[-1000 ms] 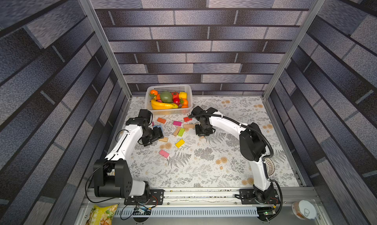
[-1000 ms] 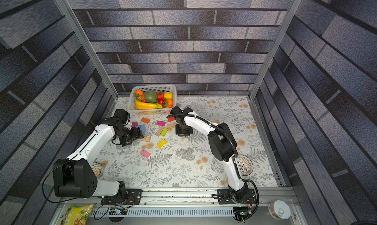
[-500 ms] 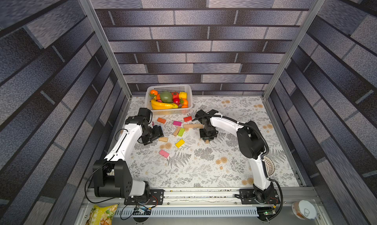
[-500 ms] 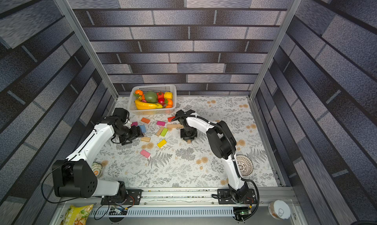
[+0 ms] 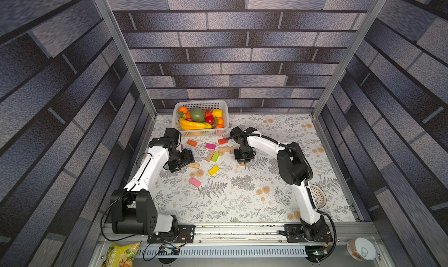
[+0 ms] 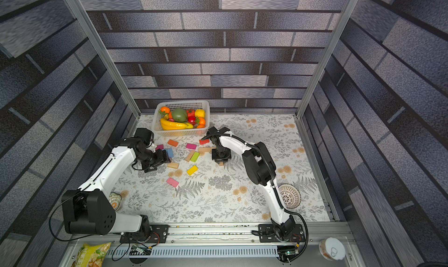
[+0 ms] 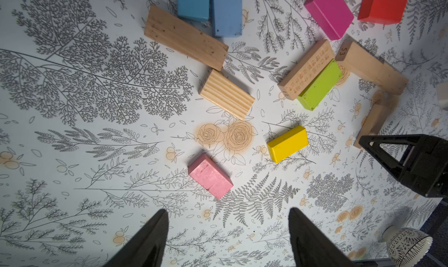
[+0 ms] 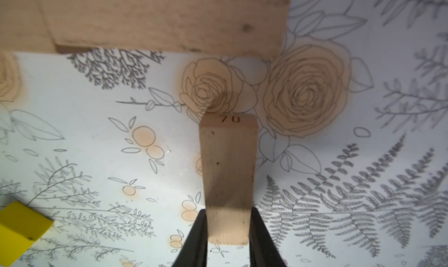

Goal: Assemble the number 7 with building blocks
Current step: Assemble the building block at the center of the board.

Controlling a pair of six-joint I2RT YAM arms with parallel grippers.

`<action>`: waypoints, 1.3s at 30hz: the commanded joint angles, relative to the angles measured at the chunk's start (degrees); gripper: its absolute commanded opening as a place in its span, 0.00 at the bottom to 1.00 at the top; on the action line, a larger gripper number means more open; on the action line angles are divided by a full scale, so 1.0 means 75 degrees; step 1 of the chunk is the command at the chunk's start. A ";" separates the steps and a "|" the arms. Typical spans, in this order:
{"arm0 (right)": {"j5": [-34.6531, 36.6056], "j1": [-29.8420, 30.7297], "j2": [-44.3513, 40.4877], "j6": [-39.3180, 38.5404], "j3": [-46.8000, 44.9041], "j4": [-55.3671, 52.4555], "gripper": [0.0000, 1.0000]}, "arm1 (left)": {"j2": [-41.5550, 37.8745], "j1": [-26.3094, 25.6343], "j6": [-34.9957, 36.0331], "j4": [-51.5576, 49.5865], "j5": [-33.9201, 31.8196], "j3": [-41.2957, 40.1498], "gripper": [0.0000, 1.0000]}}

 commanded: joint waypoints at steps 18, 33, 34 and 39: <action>-0.0005 -0.0188 0.0704 -0.0039 0.0492 -0.0410 0.22 | 0.0406 -0.0114 0.0094 -0.0174 -0.0120 0.0501 0.81; 0.0091 -0.0253 0.0945 -0.0068 0.0802 -0.0674 0.22 | 0.0587 -0.0044 0.0213 -0.0167 -0.0085 0.0604 0.81; 0.0101 -0.0247 0.0934 -0.0063 0.0789 -0.0684 0.22 | 0.0588 -0.0044 0.0207 -0.0165 -0.0074 0.0589 0.81; 0.0162 -0.0260 0.0888 -0.0097 0.0709 -0.0674 0.23 | 0.0532 -0.0038 0.0166 -0.0119 -0.0073 0.0507 0.82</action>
